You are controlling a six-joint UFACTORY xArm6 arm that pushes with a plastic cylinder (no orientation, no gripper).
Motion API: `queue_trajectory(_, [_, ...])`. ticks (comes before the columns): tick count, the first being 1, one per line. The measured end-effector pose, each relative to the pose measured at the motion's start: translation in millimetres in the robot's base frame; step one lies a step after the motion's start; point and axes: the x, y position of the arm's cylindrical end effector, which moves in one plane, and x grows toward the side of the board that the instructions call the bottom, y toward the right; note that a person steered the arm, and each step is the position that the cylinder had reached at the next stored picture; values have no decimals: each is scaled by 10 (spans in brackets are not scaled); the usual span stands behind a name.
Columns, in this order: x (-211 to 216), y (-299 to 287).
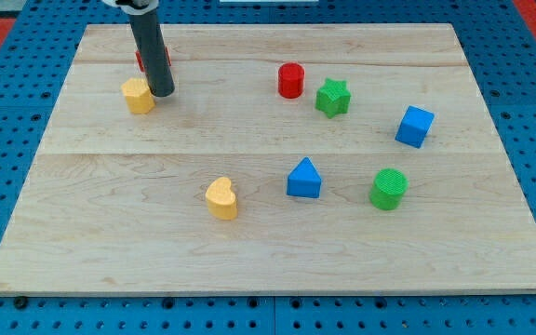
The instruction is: Push the yellow hexagon towards the down of the board
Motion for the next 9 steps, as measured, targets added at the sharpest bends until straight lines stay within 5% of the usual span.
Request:
queue_trajectory(6, [-315, -1117])
queue_trajectory(9, [236, -510])
